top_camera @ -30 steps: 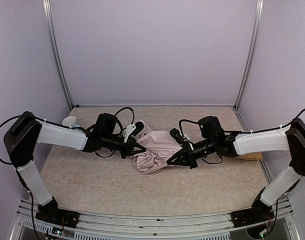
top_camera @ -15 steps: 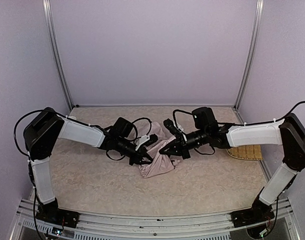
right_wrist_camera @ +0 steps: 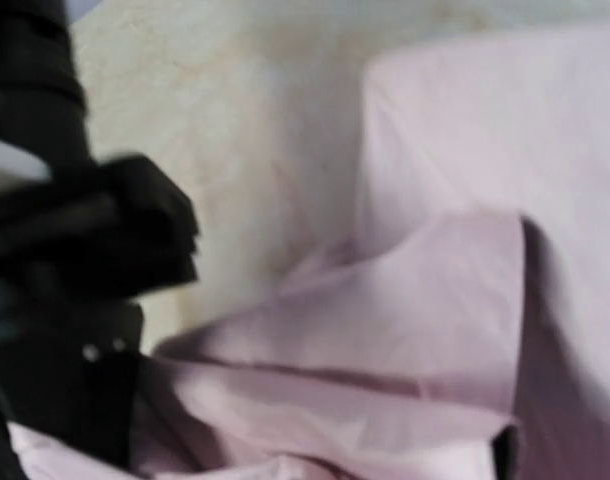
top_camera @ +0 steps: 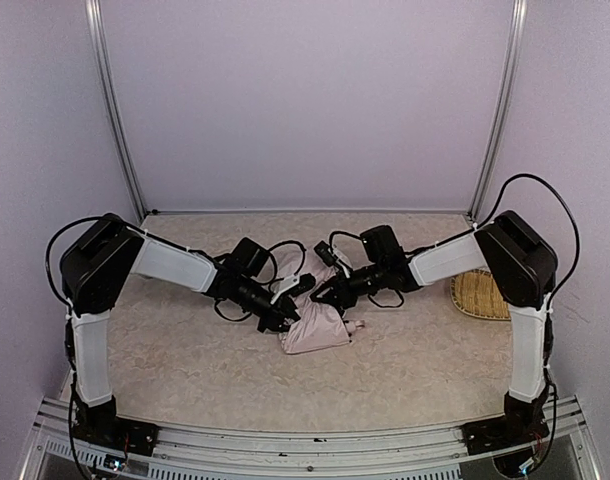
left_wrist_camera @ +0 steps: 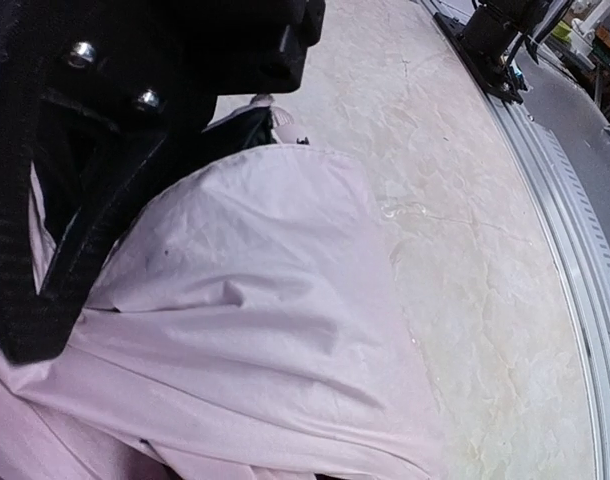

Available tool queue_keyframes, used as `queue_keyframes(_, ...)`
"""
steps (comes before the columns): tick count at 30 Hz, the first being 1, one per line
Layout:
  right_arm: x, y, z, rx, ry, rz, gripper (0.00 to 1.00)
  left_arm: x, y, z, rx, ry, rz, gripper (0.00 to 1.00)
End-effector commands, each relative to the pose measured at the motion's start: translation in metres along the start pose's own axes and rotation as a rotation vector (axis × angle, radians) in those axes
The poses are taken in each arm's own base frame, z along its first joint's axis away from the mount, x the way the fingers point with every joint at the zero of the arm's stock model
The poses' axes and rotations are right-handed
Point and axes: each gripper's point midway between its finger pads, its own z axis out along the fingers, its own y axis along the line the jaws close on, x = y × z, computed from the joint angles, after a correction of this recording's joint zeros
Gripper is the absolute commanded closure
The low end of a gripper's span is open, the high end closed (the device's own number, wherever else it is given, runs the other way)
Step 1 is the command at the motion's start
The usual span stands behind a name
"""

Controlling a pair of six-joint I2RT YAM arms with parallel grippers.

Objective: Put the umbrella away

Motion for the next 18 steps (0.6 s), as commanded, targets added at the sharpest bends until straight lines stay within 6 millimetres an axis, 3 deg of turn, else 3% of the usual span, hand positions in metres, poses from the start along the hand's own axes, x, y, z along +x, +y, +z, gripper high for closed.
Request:
queue_keyframes(1, 0.012, -0.045, -0.009, 0.109, -0.018, 0.087, 1.00, 0.054, -0.015, 0.003, 0.050, 0.126, -0.198, 0.88)
queue_keyframes(4, 0.034, -0.034, -0.001, 0.017, 0.035, 0.130, 1.00, 0.040, 0.003, -0.013, -0.021, 0.062, -0.240, 0.55)
queue_keyframes(6, 0.050, -0.029, 0.005, -0.030, 0.086, 0.159, 1.00, 0.029, 0.010, -0.028, -0.073, 0.017, -0.238, 0.42)
queue_keyframes(10, 0.062, -0.013, 0.004, -0.077, 0.106, 0.151, 1.00, -0.006, 0.011, -0.062, -0.147, -0.079, -0.212, 0.32)
queue_keyframes(12, 0.055, -0.008, 0.001, -0.083, 0.086, 0.133, 1.00, -0.028, 0.006, -0.072, -0.163, -0.136, -0.180, 0.27)
queue_keyframes(15, 0.039, -0.002, -0.003, -0.085, 0.062, 0.104, 1.00, -0.048, 0.008, -0.069, -0.176, -0.188, -0.180, 0.22)
queue_keyframes(18, 0.022, 0.005, -0.008, -0.080, 0.030, 0.075, 1.00, -0.038, 0.029, -0.046, -0.204, -0.148, -0.245, 0.23)
